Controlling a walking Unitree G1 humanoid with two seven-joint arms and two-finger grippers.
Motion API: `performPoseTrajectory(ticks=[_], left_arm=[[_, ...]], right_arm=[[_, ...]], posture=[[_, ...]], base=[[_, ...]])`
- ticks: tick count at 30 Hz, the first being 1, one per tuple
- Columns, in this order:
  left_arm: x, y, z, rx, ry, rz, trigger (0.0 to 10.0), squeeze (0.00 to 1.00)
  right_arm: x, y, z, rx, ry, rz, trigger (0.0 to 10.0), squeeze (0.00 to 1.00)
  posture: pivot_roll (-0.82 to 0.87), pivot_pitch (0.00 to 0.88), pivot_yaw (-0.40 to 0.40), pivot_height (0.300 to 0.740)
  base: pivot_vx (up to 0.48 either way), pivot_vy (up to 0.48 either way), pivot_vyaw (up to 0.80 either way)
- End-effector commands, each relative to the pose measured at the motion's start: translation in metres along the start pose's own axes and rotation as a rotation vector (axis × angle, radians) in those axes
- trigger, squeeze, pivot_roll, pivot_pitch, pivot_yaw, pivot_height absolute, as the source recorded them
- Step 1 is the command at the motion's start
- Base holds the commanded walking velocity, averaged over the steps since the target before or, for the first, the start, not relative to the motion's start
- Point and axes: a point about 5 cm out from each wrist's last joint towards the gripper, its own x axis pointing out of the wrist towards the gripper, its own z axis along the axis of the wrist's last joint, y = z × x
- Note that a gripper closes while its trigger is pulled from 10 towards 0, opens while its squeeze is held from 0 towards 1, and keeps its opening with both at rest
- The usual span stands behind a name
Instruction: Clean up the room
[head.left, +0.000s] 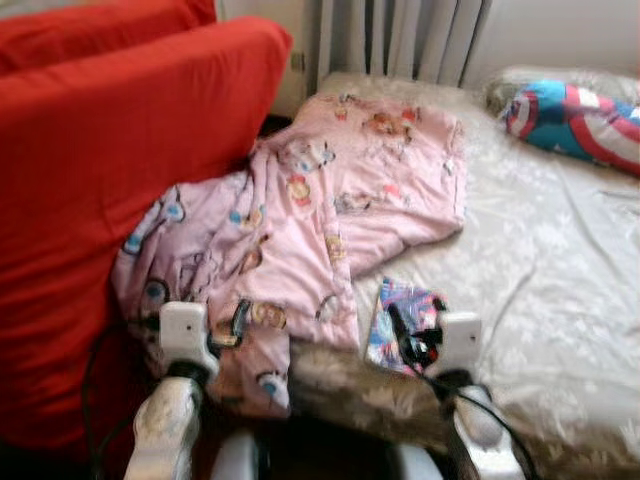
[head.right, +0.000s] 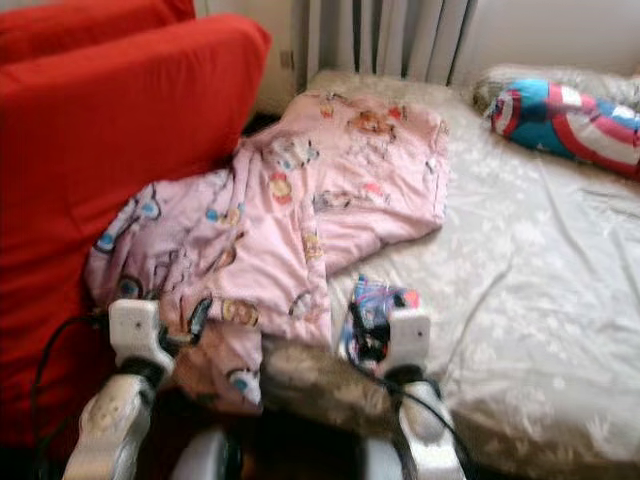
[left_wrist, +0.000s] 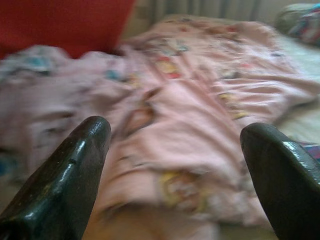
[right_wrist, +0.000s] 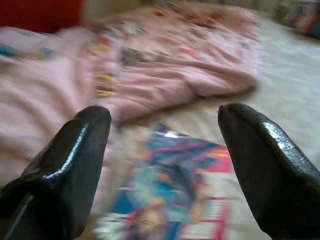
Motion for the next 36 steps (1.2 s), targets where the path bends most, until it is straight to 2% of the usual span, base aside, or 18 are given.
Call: performPoseTrajectory(ticks=[1, 5, 8, 11, 14, 16, 18, 20, 24, 28, 30, 36], left_arm=[[0.0, 0.007, 0.0, 0.019, 0.012, 0.01, 10.0, 0.0], [0.001, 0.007, 0.0, 0.02, 0.011, 0.011, 10.0, 0.0], [0.001, 0.008, 0.001, 0.021, 0.01, 0.014, 10.0, 0.0], [0.001, 0.008, 0.0, 0.02, 0.013, 0.01, 10.0, 0.0], [0.001, 0.008, 0.001, 0.02, 0.014, 0.007, 10.0, 0.0], [0.002, 0.007, 0.001, 0.02, 0.015, 0.003, 10.0, 0.0], [0.002, 0.007, 0.001, 0.021, 0.014, 0.001, 10.0, 0.0], [0.003, 0.007, 0.002, 0.021, 0.011, -0.002, 10.0, 0.0], [0.004, 0.007, 0.003, 0.022, 0.01, -0.001, 10.0, 0.0], [0.005, 0.007, 0.003, 0.023, 0.009, 0.003, 10.0, 0.0], [0.006, 0.006, 0.003, 0.025, 0.009, -0.003, 10.0, 0.0], [0.006, 0.006, 0.005, 0.024, 0.004, -0.004, 10.0, 0.0]], right_arm=[[0.002, 0.008, 0.0, 0.0, -0.003, 0.024, 10.0, 0.0], [0.002, 0.008, -0.002, -0.003, 0.002, 0.024, 10.0, 0.0], [0.002, 0.0, -0.007, 0.023, 0.033, -0.038, 10.0, 0.0], [0.002, -0.019, -0.014, 0.046, 0.08, -0.174, 10.0, 0.0], [-0.001, -0.031, -0.024, 0.141, 0.138, -0.248, 10.0, 0.0], [-0.001, -0.03, -0.033, 0.207, 0.186, -0.232, 10.0, 0.0], [0.0, -0.03, -0.034, 0.213, 0.189, -0.229, 10.0, 0.0], [0.005, -0.026, -0.038, 0.189, 0.221, -0.189, 10.0, 0.0], [0.012, -0.027, -0.036, 0.158, 0.227, -0.199, 10.0, 0.0], [0.022, -0.026, -0.027, 0.13, 0.198, -0.213, 10.0, 0.0], [0.023, -0.02, -0.028, 0.097, 0.194, -0.173, 10.0, 0.0], [0.018, -0.016, -0.035, 0.124, 0.192, -0.163, 10.0, 0.0]], posture=[[-0.04, 0.072, -0.05, 0.602], [-0.04, 0.072, -0.05, 0.602], [-0.03, 0.073, -0.049, 0.602], [-0.03, 0.075, -0.05, 0.602], [-0.03, 0.08, -0.048, 0.602], [-0.03, 0.083, -0.047, 0.602], [-0.03, 0.083, -0.047, 0.602], [-0.02, 0.089, -0.047, 0.602], [-0.01, 0.095, -0.047, 0.602], [-0.01, 0.101, -0.042, 0.598], [-0.01, 0.102, -0.042, 0.583], [0.0, 0.103, -0.039, 0.583]], base=[[0.352, 0.0, 0.0], [0.355, 0.0, 0.0], [0.0, 0.0, 0.0], [0.0, 0.0, 0.0], [0.0, 0.0, 0.0], [0.0, 0.0, 0.0], [0.0, 0.0, 0.0], [0.0, 0.0, 0.0], [0.0, 0.0, 0.0], [0.0, 0.0, 0.0], [0.0, 0.0, 0.0], [0.0, 0.0, 0.0]])
